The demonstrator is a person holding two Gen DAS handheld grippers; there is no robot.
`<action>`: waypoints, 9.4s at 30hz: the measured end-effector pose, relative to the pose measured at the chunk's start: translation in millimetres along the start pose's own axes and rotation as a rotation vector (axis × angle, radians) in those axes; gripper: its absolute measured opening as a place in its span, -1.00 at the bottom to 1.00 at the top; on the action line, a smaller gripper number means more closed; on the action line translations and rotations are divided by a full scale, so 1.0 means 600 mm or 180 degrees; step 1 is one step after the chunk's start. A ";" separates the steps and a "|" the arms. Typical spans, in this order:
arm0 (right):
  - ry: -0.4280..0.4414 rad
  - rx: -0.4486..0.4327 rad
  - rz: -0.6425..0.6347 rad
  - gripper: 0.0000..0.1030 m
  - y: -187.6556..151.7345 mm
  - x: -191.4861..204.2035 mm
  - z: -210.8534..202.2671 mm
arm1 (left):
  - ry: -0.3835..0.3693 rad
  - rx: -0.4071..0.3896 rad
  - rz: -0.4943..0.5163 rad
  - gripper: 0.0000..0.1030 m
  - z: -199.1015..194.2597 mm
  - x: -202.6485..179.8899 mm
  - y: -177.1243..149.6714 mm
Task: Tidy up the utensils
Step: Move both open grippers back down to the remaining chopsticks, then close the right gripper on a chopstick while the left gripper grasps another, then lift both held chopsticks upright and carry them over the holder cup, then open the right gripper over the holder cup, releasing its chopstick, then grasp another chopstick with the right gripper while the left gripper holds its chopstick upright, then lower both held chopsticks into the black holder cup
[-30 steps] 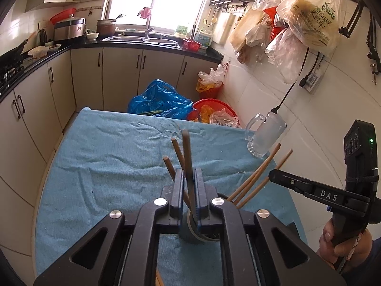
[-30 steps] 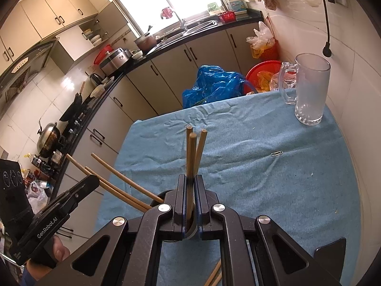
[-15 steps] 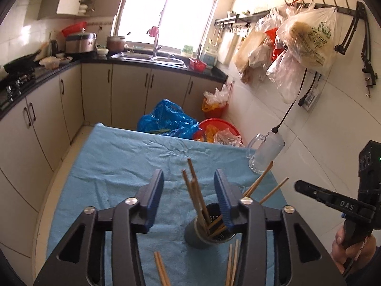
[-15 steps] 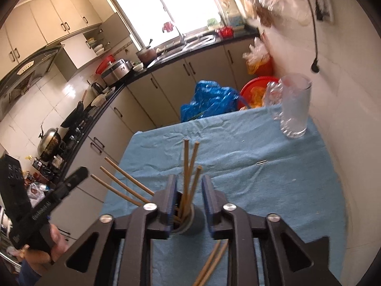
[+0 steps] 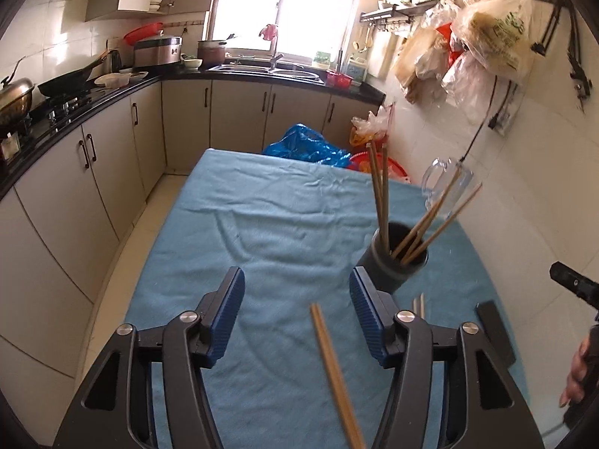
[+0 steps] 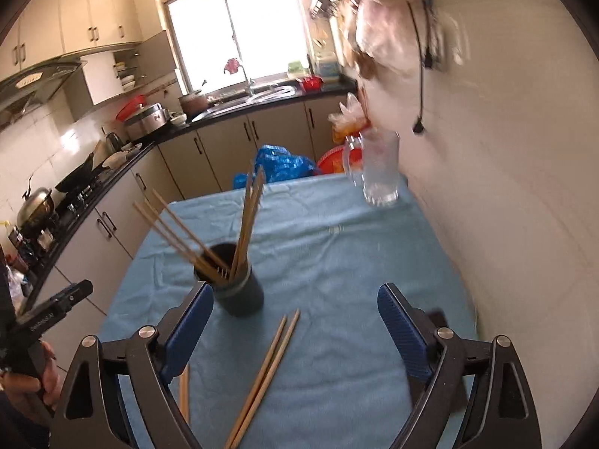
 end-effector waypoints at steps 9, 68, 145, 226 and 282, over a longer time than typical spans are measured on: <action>-0.0476 0.0285 0.0163 0.73 -0.056 -0.087 -0.095 | 0.0354 0.0134 0.0156 0.19 -0.116 0.065 -0.058; -0.0267 0.1992 0.0470 -0.46 -0.171 -0.034 0.320 | -0.0224 0.1137 -0.0309 0.26 0.083 0.020 -0.163; 0.0714 0.1173 0.0001 -0.87 -0.077 -0.019 0.098 | 0.0000 0.0646 -0.0351 -0.87 0.038 -0.105 -0.081; -0.0143 0.1497 0.0590 -0.86 -0.027 -0.135 0.318 | 0.0032 0.0277 -0.0257 -0.88 -0.037 -0.075 0.003; 0.1095 0.0336 0.0460 -0.87 0.185 0.061 0.024 | -0.0309 -0.0207 -0.0009 -0.88 -0.006 -0.139 0.238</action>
Point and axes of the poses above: each gripper's, at about its wrist camera, not at the fingertips, and z roughly the way its jaws point, x to its left, y to its top, the point moved 9 cm from there along z, roughly the way its jaws point, and after that the axes turned 13 degrees about z, right-handed, at the moved point
